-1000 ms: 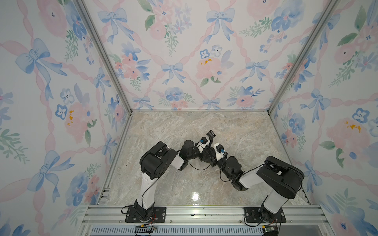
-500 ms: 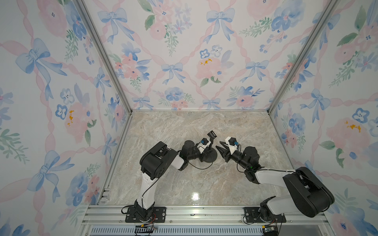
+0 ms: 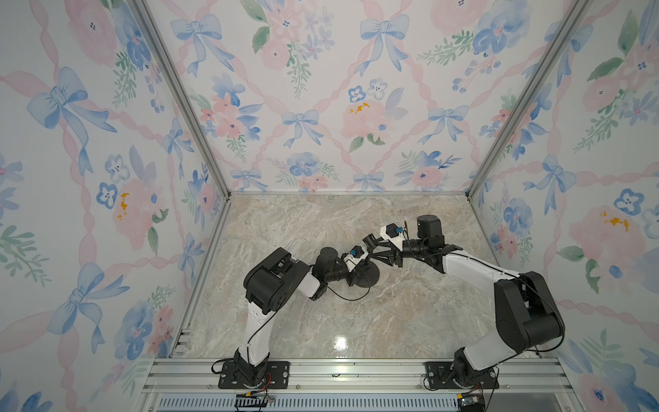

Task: Assemble a microphone stand
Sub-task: Screw the microphone stand pole into the microphone stand base.

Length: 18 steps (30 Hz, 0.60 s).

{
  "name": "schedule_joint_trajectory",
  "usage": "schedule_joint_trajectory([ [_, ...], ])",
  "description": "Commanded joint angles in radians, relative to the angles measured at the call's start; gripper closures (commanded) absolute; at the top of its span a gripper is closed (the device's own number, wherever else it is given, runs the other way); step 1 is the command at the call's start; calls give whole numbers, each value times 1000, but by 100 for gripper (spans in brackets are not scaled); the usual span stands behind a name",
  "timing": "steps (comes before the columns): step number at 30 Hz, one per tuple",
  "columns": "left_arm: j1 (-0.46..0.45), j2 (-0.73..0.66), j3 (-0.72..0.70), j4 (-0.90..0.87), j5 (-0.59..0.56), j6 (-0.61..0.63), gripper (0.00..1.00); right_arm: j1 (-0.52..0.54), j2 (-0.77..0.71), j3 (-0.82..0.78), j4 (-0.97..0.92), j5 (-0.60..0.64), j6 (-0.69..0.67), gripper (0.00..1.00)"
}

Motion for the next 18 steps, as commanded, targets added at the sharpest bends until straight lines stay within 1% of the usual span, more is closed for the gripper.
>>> schedule_joint_trajectory([
  [1, -9, -10, -34, -24, 56, 41, 83, 22, 43, 57, -295, -38, -176, 51],
  [4, -15, -15, -52, -21, 39, 67, 83, 42, 40, 41, -255, 0, -150, 55],
  [7, -23, -19, -59, -19, 18, 77, 83, 66, 23, -13, -134, 23, -66, 59],
  [11, -23, -15, -57, -19, 12, 72, 83, 74, -1, -147, 156, 75, 107, 70],
  [12, -25, -21, -62, -18, 9, 76, 83, 77, -5, -177, 216, 94, 139, 70],
  [14, -27, -26, -68, -13, -2, 76, 83, 88, -13, -203, 246, 131, 163, 76],
  [16, -25, -22, -64, -10, -11, 67, 80, 114, -23, -211, 225, 188, 158, 86],
  [17, -24, -21, -62, -10, -15, 62, 79, 129, -26, -215, 225, 195, 158, 88],
  [18, -24, -23, -60, -10, -22, 56, 79, 143, -30, -226, 238, 245, 177, 93],
])
